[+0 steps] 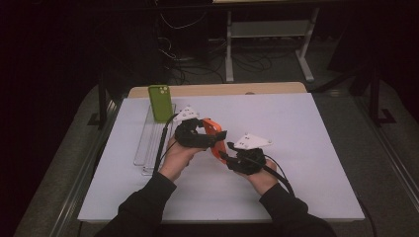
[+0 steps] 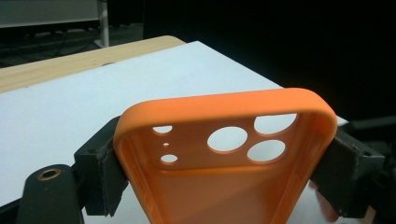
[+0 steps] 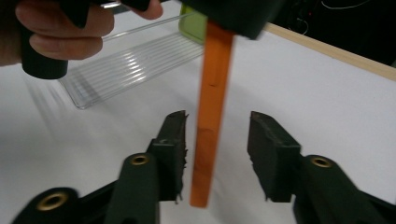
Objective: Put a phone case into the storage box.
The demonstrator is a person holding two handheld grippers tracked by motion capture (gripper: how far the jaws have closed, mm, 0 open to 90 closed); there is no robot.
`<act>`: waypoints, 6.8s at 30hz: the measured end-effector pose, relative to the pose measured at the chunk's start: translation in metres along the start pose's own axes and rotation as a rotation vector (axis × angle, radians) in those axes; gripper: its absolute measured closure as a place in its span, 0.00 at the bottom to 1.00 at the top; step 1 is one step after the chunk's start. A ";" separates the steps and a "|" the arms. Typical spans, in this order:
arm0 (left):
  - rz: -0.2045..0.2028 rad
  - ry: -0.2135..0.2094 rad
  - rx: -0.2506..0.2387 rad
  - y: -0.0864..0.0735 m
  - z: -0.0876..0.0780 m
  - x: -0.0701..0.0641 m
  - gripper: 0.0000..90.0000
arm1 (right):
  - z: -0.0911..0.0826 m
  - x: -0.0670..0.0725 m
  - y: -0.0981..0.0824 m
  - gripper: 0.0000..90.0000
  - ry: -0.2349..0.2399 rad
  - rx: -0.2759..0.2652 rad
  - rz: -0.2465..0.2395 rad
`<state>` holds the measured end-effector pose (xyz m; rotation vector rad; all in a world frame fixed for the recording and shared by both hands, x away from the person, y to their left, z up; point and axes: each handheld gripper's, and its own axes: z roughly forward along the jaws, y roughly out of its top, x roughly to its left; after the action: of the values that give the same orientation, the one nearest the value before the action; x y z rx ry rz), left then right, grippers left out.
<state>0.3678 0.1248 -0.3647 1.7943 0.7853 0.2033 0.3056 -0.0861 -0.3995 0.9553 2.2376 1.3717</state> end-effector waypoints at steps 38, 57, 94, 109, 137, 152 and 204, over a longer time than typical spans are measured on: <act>0.037 0.071 -0.054 0.035 -0.033 0.017 0.18 | -0.073 -0.055 -0.074 0.00 -0.090 0.029 0.036; 0.042 0.305 -0.095 0.080 -0.058 0.069 0.18 | -0.079 -0.054 -0.076 0.00 -0.100 0.013 0.034; -0.092 0.831 0.080 0.058 -0.038 0.153 0.17 | -0.079 -0.056 -0.076 0.00 -0.094 0.018 0.022; -0.104 0.862 0.122 0.036 -0.022 0.158 0.16 | -0.078 -0.055 -0.076 0.00 -0.095 0.030 0.029; -0.090 0.822 0.084 0.037 -0.031 0.165 0.02 | -0.078 -0.054 -0.076 0.00 -0.092 0.034 0.023; -0.049 0.618 0.131 0.041 -0.052 0.147 0.03 | -0.078 -0.053 -0.076 0.00 -0.089 0.037 0.026; 0.176 0.051 0.131 -0.070 -0.114 0.036 0.04 | -0.094 -0.053 -0.053 0.00 -0.003 0.010 0.001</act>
<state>0.3093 0.2473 -0.3932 1.9908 0.6902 0.3204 0.2677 -0.1996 -0.4049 0.9610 2.2435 1.3600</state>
